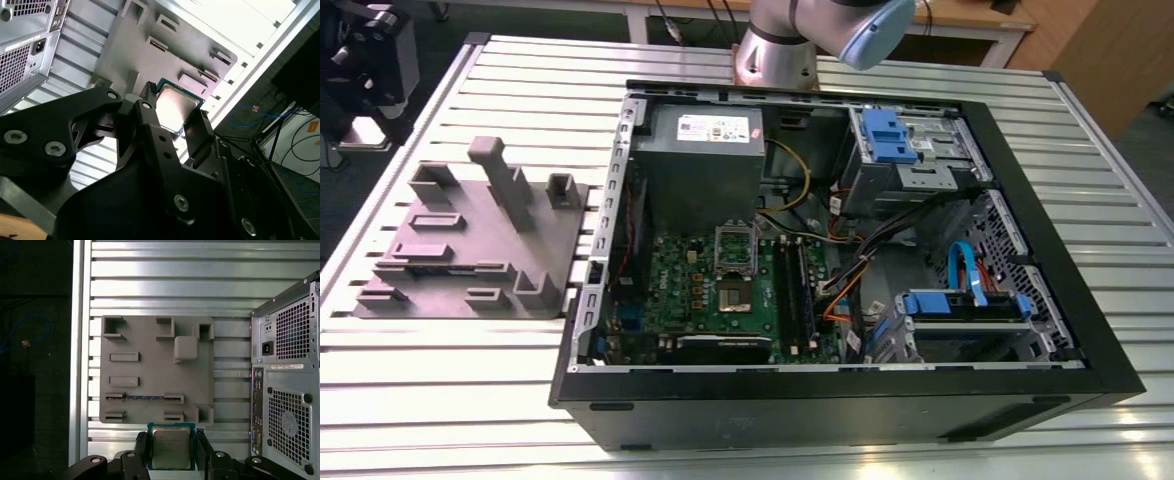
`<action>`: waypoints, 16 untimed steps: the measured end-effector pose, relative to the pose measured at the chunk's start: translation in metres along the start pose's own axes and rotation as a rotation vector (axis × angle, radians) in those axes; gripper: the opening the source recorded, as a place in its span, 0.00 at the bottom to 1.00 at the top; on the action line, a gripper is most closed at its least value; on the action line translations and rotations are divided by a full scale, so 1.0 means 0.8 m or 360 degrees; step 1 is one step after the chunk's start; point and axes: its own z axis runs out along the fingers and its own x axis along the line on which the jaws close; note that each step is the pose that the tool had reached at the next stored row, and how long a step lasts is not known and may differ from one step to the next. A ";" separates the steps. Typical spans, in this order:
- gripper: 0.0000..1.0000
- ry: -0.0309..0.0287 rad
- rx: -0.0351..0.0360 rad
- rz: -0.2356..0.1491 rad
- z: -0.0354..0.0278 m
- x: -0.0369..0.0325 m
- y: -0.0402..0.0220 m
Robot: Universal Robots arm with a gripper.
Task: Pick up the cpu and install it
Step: 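Pick up the cpu and move it towards the insertion slot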
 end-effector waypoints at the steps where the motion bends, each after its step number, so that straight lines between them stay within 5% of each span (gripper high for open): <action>1: 0.47 0.00001 0.0000 0.0000 0.0000 0.0000 0.0000; 16: 0.47 0.00001 0.0000 0.0000 -0.0001 -0.0070 0.0000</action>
